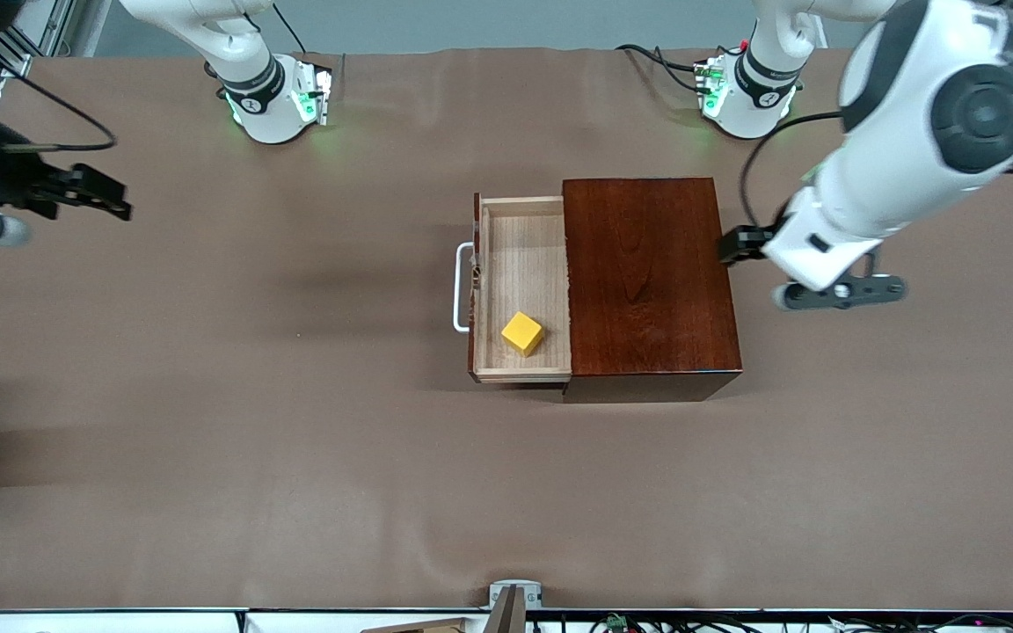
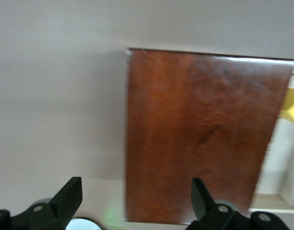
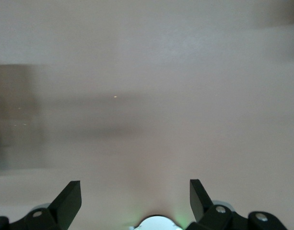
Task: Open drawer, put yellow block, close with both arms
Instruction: 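Move the left gripper over the cabinet to the drawer front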
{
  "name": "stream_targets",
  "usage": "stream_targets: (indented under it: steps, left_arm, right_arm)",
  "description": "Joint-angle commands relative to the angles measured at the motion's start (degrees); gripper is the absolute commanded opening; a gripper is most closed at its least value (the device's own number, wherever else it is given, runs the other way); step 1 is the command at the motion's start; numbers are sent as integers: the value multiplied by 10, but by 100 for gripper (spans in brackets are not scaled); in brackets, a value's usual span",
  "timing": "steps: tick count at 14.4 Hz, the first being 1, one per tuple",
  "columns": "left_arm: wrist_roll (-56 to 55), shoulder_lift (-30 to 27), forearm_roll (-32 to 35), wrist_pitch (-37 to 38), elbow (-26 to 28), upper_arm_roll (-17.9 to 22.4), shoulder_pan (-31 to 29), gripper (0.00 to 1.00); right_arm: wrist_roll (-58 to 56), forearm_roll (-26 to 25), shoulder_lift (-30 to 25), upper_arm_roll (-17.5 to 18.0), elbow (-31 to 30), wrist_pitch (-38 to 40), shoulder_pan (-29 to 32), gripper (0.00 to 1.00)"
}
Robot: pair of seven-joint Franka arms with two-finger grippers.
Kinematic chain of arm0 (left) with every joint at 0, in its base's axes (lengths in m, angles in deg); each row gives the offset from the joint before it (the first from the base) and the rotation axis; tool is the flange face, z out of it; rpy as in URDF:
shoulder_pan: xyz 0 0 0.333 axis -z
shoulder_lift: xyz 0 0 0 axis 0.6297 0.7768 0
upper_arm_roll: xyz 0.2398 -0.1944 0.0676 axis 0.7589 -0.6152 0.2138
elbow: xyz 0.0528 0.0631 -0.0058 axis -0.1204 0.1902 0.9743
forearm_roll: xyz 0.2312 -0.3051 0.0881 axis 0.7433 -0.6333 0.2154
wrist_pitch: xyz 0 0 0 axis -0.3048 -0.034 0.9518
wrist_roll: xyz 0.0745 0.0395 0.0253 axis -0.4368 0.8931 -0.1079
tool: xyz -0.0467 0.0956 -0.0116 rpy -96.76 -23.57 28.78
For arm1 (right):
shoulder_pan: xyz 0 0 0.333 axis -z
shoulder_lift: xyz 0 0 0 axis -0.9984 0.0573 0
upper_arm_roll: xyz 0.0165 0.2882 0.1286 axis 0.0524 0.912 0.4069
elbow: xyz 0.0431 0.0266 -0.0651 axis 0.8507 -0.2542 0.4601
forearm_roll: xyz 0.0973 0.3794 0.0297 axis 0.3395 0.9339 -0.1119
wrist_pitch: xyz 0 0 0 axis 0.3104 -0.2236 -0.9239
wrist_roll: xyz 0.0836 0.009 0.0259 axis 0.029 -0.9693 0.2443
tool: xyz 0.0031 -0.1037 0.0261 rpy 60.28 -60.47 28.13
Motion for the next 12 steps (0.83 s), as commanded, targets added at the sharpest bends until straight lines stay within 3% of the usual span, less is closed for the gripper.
stream_targets:
  steps: [1, 7, 12]
  left_arm:
    - [-53, 16, -17, -8, -16, 5, 41, 100]
    - [-320, 74, -17, -144, -27, 4, 183, 100]
    - [-490, 145, -18, -227, -84, 3, 236, 100]
  right_arm:
    - [-27, -16, -9, 15, -8, -20, 30, 100]
    - [-20, -27, 30, 16, 58, -24, 37, 100]
    - [-21, -17, 30, 16, 58, -25, 49, 100]
